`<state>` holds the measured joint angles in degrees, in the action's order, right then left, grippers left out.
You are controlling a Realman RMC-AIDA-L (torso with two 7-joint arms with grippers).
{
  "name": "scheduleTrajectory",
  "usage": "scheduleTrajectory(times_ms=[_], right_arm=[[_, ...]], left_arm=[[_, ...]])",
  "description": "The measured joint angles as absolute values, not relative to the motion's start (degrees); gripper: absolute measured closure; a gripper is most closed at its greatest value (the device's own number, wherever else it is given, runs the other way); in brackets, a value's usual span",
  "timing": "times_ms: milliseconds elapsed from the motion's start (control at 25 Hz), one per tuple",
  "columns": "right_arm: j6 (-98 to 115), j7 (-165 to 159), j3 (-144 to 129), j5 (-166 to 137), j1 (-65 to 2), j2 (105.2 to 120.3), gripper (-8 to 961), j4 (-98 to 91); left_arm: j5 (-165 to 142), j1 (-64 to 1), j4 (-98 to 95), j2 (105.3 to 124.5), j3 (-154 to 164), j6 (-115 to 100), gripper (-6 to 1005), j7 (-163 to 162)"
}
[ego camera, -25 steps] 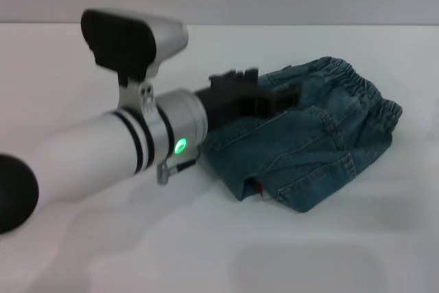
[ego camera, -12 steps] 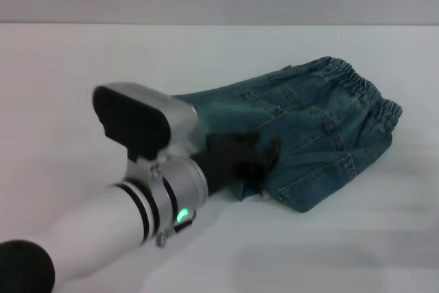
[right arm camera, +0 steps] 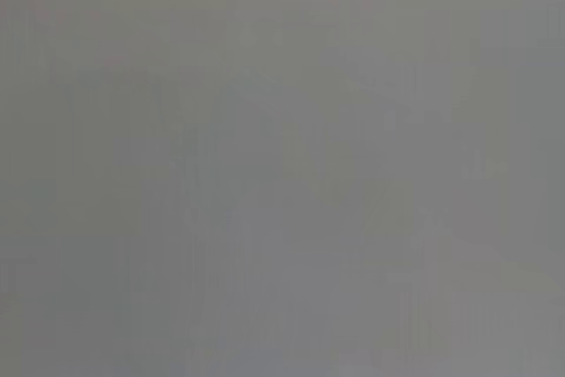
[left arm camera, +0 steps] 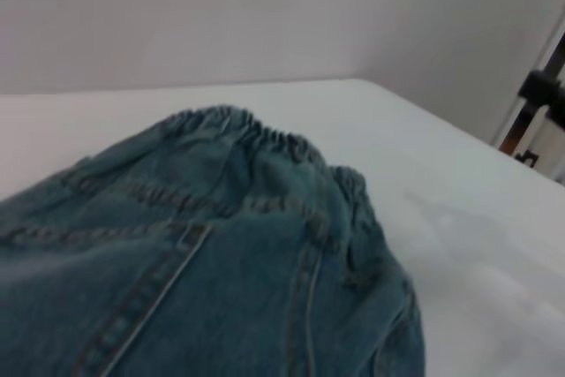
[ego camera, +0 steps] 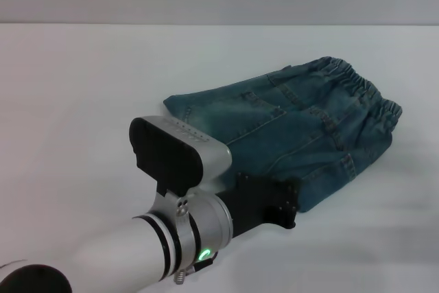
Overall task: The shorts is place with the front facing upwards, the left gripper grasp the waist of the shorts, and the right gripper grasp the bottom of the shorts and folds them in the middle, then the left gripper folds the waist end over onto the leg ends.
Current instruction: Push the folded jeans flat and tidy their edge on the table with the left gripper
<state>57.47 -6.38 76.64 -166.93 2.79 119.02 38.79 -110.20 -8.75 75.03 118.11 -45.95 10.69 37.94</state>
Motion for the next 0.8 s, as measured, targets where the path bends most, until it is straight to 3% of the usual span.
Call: scheduleTrajectory(times_ms=[160, 800], right_arm=[[57.4, -6.4, 76.6, -167.0, 2.6, 118.94, 954, 38.9], [57.4, -6.4, 77.2, -166.9, 5.4, 118.82, 949, 42.3]], left_arm=[[-108.2, -10.1, 72.8, 118.02, -46.9, 10.7, 1001, 37.9], [-102.1, -21.7, 59.0, 118.33, -54.1, 10.2, 989, 37.9]])
